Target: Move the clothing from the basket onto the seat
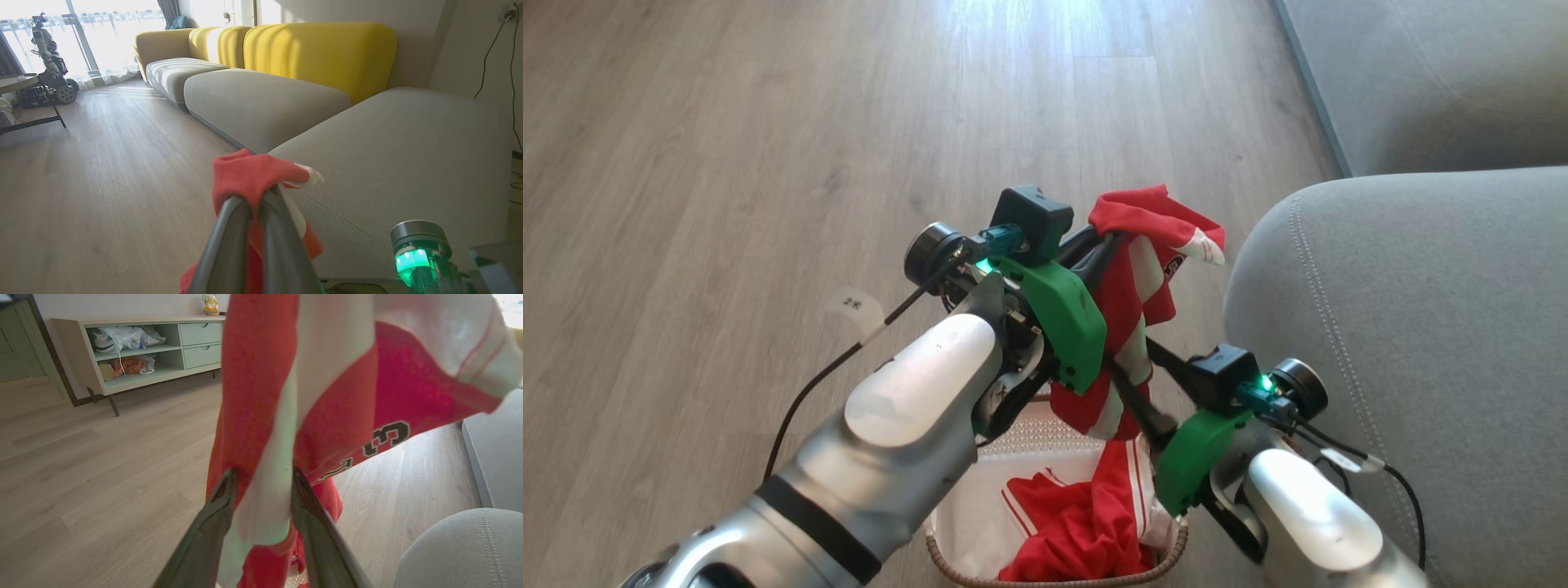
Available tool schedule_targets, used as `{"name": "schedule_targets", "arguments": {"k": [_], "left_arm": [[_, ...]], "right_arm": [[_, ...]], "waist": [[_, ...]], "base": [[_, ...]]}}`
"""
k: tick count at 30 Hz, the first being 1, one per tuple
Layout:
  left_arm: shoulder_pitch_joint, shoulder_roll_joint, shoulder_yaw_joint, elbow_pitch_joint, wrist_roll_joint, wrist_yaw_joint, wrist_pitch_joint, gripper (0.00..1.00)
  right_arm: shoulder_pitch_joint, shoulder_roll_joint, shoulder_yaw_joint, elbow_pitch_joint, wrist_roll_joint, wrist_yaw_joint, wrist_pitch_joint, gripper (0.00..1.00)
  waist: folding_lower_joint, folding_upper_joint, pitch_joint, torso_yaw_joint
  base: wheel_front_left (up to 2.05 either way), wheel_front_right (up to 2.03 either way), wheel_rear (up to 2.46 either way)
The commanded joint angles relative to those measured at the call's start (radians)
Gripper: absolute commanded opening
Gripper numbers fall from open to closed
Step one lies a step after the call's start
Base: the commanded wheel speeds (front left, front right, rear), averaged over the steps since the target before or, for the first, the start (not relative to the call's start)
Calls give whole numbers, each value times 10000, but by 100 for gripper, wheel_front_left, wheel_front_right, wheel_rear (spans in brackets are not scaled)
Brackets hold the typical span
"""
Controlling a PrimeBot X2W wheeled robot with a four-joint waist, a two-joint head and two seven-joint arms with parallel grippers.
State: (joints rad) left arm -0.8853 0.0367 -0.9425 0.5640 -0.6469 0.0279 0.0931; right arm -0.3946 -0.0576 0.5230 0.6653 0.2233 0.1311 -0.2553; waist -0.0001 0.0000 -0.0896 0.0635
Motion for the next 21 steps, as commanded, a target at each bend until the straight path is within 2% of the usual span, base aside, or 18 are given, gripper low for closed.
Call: {"name": "schedule_targets", "arguments": {"k": [1, 9, 11, 12, 13, 21], "left_arm": [[-734, 135, 265, -313, -82, 80, -106, 0], [-655, 135, 188, 38, -281, 302, -372, 0], [-581, 137, 242, 167, -349, 307, -512, 43], [-545, 139, 267, 229, -383, 301, -586, 95], [-514, 144, 285, 291, -402, 298, -668, 100], [-121, 174, 242, 755, -574, 158, -1092, 100]], "right_arm": [[-519, 74, 179, -172, 107, -4, -65, 0], [-667, 74, 135, -74, 336, -4, -65, 0], [-617, 74, -33, -128, 278, -4, -65, 0], [-587, 74, -137, -175, 245, -4, -65, 0], [-559, 74, -254, -229, 210, -4, -65, 0], [-373, 74, -1715, -860, -479, -4, -65, 0]], "waist": [[1, 0, -9, 77], [1, 0, -48, 91], [1, 0, -57, 17], [1, 0, -60, -27], [1, 0, -62, -82], [1, 0, -88, -602]], "base": [[0, 0, 0], [0, 0, 0], [0, 0, 0], [0, 0, 0], [0, 0, 0], [0, 0, 0]]}}
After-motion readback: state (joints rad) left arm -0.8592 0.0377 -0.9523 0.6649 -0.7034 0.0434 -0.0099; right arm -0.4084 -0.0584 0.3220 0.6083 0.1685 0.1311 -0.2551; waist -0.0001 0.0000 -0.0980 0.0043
